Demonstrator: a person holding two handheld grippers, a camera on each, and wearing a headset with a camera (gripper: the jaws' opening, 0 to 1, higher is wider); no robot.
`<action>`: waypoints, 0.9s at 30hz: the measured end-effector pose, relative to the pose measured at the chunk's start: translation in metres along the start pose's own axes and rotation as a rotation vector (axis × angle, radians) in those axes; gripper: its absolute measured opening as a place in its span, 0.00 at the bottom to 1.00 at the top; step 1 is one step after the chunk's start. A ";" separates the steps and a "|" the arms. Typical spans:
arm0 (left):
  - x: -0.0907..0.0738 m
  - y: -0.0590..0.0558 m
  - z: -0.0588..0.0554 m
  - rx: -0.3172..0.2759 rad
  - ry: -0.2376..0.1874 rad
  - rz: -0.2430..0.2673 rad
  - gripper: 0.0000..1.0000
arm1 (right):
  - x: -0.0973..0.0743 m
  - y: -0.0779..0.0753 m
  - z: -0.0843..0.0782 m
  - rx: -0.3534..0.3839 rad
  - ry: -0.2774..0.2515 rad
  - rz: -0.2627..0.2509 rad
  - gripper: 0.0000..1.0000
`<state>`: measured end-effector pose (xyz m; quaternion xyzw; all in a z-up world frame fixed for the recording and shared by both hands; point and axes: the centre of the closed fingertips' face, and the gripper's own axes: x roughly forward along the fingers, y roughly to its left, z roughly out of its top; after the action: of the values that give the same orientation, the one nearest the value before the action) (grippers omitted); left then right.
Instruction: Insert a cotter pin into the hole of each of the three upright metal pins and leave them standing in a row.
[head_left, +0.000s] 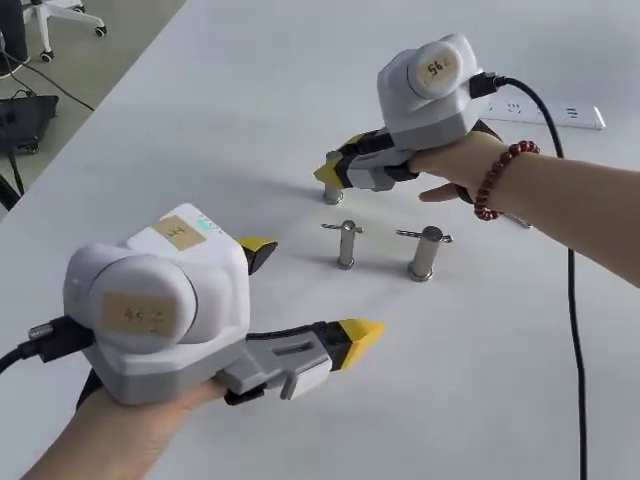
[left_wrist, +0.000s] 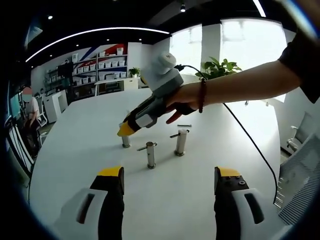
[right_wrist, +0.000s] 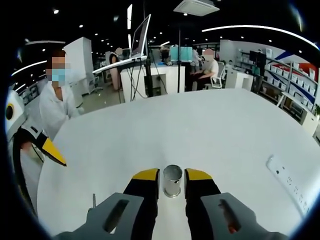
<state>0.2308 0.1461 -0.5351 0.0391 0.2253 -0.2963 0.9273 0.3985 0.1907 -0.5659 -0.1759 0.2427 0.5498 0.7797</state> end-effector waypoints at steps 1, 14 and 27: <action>0.000 0.000 0.000 0.000 0.000 0.001 0.73 | 0.000 0.000 -0.001 -0.001 0.006 0.000 0.10; -0.001 0.002 -0.004 0.006 0.019 0.011 0.71 | -0.005 -0.001 -0.002 -0.051 0.033 0.015 0.08; -0.002 -0.001 -0.005 0.005 0.025 0.014 0.70 | -0.028 -0.010 -0.019 -0.001 0.055 -0.015 0.08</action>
<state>0.2271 0.1475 -0.5384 0.0468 0.2358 -0.2900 0.9263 0.3961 0.1552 -0.5654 -0.1935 0.2625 0.5389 0.7767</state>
